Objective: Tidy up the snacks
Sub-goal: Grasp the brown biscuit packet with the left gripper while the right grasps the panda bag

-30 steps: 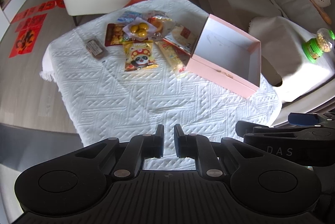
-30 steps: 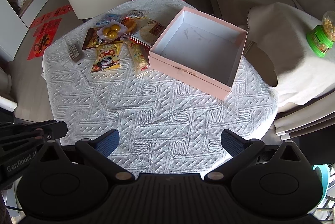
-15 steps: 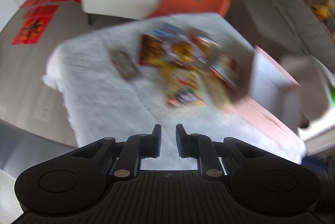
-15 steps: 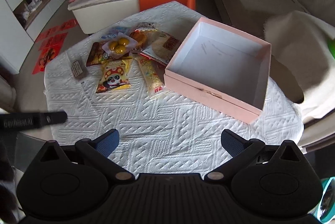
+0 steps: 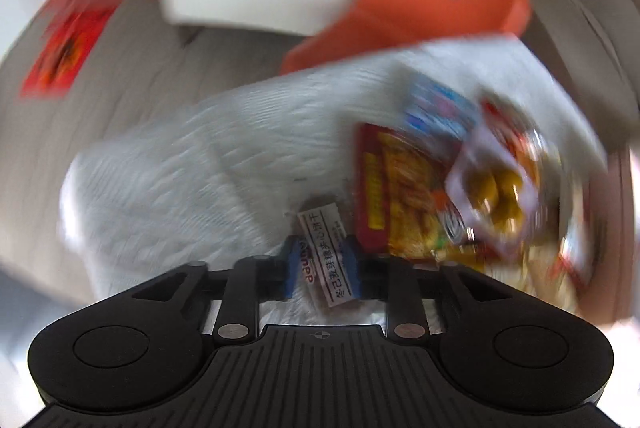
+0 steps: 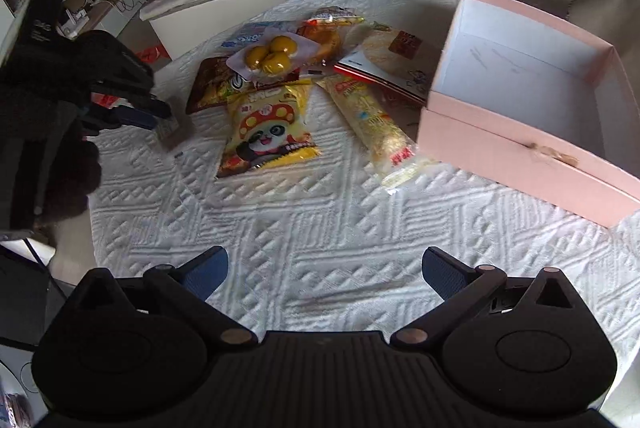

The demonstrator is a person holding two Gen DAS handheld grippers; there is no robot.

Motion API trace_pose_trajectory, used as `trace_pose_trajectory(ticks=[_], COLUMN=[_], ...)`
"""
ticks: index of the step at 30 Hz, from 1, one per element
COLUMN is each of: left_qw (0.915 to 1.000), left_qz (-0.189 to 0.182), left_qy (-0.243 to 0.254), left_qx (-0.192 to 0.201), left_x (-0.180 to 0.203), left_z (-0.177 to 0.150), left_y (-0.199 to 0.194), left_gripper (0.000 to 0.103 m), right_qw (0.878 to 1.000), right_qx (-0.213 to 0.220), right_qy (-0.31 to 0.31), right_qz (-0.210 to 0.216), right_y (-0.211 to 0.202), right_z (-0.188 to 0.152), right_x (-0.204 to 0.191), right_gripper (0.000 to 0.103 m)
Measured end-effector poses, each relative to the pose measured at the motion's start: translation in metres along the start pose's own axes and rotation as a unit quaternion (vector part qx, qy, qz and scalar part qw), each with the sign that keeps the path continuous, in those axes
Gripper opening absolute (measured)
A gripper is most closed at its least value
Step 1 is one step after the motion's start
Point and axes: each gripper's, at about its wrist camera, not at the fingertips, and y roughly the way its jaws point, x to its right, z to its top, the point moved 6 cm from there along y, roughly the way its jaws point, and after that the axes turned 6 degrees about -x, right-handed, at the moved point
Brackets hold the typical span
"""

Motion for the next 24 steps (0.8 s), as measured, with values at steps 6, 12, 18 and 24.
trace_pose_trajectory(ticks=[6, 12, 18, 24], left_qw=[0.9874, 0.9925, 0.9907, 0.9866], left_qz=[0.047, -0.101, -0.076, -0.006], left_qy=[0.148, 0.064, 0.112, 0.163], left_qx=[0.027, -0.023, -0.016, 0.0], left_x=[-0.004, -0.027, -0.008, 0.011], left_z=[-0.002, -0.005, 0.005, -0.003], left_y=[-0.004, -0.001, 0.004, 0.004], left_gripper=[0.068, 0.067, 0.067, 0.056], right_qw=[0.997, 0.995, 0.997, 0.994], right_qx=[0.012, 0.022, 0.001, -0.034], right_qy=[-0.052, -0.075, -0.064, -0.034], right_qz=[-0.053, -0.064, -0.052, -0.095], right_y=[0.027, 0.061, 0.087, 0.055], right_z=[0.03, 0.067, 0.079, 0.03], right_x=[-0.022, -0.041, -0.051, -0.035], right_gripper=[0.103, 0.103, 0.075, 0.062])
